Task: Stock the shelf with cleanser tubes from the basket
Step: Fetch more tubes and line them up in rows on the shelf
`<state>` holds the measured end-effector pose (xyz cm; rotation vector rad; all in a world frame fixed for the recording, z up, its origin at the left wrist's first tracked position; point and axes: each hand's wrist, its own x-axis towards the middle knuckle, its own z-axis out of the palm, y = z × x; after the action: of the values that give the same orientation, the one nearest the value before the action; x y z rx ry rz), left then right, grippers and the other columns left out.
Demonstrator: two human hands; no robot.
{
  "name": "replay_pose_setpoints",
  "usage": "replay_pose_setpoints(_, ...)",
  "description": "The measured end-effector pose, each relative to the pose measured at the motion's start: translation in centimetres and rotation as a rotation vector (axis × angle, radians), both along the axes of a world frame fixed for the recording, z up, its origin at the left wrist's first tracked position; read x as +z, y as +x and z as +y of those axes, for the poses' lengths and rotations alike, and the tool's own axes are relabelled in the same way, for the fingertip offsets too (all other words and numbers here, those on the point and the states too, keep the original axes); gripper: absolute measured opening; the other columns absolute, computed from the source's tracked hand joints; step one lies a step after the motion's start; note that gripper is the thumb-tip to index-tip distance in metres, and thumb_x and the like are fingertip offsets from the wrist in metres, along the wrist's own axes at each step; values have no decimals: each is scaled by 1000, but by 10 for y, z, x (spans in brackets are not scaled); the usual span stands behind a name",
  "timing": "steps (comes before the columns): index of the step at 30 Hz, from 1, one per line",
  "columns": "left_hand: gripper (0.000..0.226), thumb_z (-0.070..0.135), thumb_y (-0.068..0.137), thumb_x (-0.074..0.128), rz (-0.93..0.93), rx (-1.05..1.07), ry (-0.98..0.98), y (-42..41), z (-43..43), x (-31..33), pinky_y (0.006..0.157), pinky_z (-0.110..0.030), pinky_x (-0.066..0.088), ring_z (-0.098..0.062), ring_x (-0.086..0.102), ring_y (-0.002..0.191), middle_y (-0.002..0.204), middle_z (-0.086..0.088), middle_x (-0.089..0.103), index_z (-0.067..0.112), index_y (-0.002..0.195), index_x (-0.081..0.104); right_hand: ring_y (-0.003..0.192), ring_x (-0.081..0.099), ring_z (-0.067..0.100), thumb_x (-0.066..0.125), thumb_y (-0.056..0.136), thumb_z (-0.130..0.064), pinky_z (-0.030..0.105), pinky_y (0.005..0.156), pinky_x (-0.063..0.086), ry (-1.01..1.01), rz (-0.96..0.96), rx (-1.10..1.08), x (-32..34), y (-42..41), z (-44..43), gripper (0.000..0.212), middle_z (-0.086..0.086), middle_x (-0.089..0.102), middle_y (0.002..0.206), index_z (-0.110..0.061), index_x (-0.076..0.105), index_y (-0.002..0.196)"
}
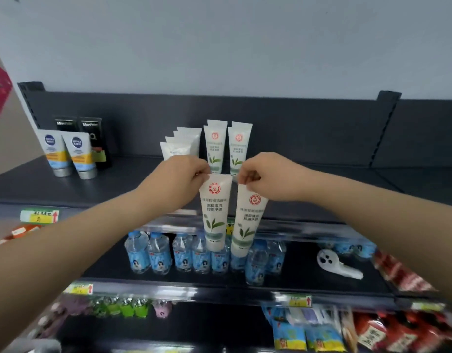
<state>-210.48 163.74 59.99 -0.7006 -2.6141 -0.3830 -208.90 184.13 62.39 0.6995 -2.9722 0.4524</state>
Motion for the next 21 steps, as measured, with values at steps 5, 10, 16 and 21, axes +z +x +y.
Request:
replay_pose_setpoints(5, 18, 19, 96, 48, 37, 5, 13, -22, 8, 28, 64, -26, 32, -15, 54, 77, 84, 6, 57, 16, 92, 65, 79, 56, 1, 52, 88, -4, 9, 59, 41, -64, 28, -44, 28, -17, 11, 22, -15, 58, 83, -19, 66, 96)
replay_pose_setpoints(10, 19, 20, 97, 47, 39, 18, 29, -51, 5, 47, 66, -24, 32, -13, 51, 79, 88, 9, 54, 16, 100, 66, 81, 57, 5, 52, 87, -4, 8, 60, 40, -62, 91, -79, 47, -42, 7, 22, -18, 55, 80, -17, 67, 96)
replay_pose_setpoints(16, 21, 20, 97, 47, -2, 6, 50, -89, -1, 55, 66, -23, 33, -11, 51, 80, 94, 8, 59, 16, 104, 66, 87, 59, 10, 51, 87, -2, 10, 63, 44, -43, 113, -130, 55, -80, -3, 24, -6, 62, 92, -15, 68, 100)
replay_pose_setpoints(21, 21, 20, 96, 49, -18, -15, 45, -118, -1, 51, 63, -19, 35, -9, 56, 83, 86, 12, 57, 18, 103, 68, 88, 59, 11, 51, 87, -2, 16, 67, 47, -32, 100, -174, 55, -107, -7, 23, -5, 62, 93, -15, 67, 98)
